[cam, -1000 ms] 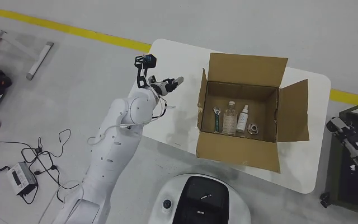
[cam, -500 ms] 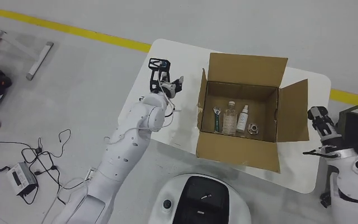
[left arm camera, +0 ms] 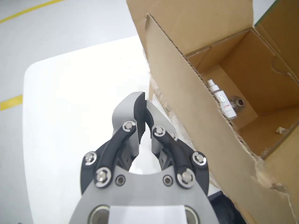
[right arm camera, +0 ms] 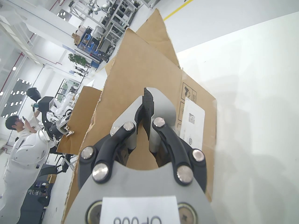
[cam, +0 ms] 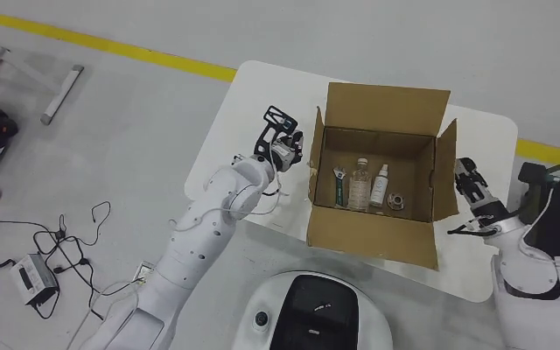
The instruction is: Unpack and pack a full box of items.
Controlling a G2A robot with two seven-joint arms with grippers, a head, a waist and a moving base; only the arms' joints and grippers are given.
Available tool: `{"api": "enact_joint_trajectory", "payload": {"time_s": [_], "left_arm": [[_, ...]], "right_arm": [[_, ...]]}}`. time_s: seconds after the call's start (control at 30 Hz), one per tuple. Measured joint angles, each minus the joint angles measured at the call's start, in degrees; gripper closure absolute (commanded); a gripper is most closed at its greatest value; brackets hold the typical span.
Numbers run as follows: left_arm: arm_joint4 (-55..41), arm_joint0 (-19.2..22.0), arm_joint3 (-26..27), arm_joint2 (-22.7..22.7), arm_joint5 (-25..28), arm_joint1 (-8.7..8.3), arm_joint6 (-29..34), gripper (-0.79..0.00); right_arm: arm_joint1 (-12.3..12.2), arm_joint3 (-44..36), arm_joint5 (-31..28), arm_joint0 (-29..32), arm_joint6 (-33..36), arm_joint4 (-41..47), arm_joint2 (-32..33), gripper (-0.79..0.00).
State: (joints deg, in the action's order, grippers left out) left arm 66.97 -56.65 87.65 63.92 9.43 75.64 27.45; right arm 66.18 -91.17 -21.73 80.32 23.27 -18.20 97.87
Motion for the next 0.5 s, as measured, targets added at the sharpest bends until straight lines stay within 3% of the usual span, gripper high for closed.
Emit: {"api": "enact_joint_trajectory", "payload": {"time_s": [0.37, 0.5], "left_arm": [[0.0, 0.0, 0.0, 0.0, -0.2, 0.01, -0.2, 0.0], [-1.6, -0.9, 1.7, 1.2, 1.7, -0.23, -3.9, 0.0]], "right_arm": [[-0.4, -0.2, 3.6, -3.0, 7.9, -3.1, -4.3, 0.0], [-0.5, -0.2, 4.8, -3.5, 9.4, -3.5, -5.3, 0.0]]}}
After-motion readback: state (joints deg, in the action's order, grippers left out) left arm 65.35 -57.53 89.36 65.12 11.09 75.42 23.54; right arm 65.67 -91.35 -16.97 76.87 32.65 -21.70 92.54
